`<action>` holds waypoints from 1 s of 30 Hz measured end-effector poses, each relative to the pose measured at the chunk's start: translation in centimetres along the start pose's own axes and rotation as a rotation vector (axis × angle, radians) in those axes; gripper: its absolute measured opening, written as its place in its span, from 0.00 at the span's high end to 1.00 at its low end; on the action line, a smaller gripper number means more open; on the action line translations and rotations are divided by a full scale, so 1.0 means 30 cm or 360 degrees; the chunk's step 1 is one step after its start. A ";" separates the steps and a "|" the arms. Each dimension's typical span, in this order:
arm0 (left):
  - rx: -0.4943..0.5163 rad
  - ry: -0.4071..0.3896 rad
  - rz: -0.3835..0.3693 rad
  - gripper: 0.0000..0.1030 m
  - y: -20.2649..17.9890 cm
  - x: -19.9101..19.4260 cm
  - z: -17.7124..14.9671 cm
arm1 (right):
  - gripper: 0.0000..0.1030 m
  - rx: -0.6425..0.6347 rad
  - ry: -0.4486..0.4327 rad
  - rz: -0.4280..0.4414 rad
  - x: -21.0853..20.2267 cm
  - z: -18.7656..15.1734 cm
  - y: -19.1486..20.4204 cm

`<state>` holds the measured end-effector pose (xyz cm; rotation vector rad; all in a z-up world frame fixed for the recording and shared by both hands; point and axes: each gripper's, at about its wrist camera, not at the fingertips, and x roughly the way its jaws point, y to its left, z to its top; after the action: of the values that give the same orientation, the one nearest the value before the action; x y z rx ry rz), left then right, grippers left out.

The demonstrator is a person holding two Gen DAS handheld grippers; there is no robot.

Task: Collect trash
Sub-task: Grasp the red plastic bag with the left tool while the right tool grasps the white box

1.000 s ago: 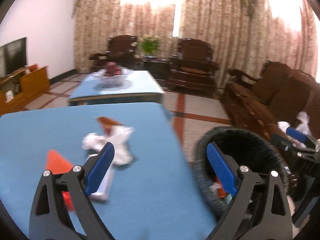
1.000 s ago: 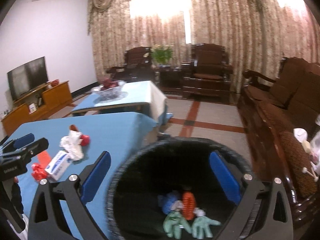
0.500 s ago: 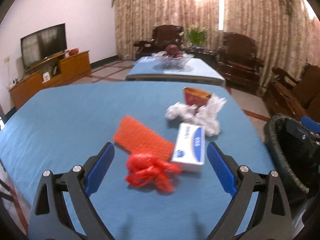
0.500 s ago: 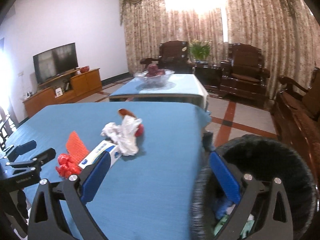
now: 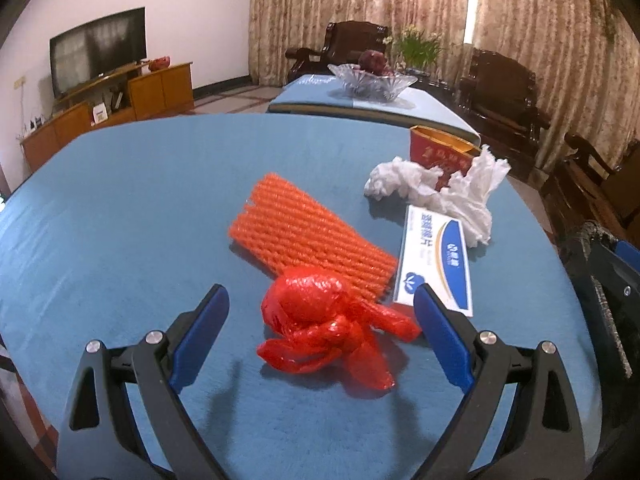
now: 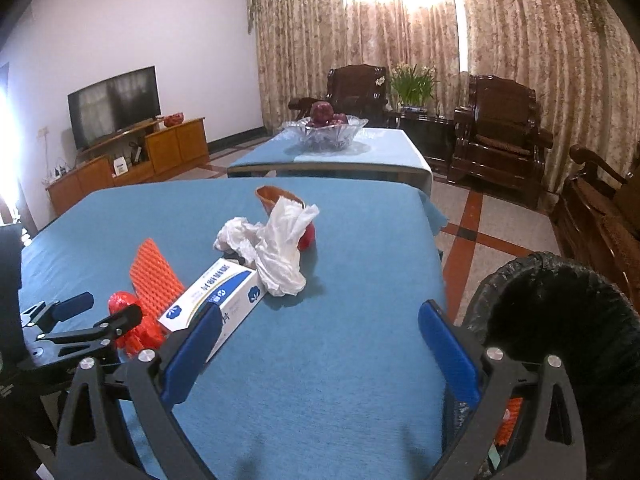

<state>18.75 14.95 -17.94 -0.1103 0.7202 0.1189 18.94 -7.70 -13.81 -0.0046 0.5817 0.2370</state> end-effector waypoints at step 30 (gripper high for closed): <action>-0.0144 -0.0018 0.0065 0.65 0.284 -0.060 -0.009 | 0.08 -0.0214 0.0234 0.0028 0.238 -0.042 0.401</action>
<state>16.00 23.20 -17.46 -0.1814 0.7058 0.1908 21.36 5.50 -18.00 -0.1482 0.7114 0.2944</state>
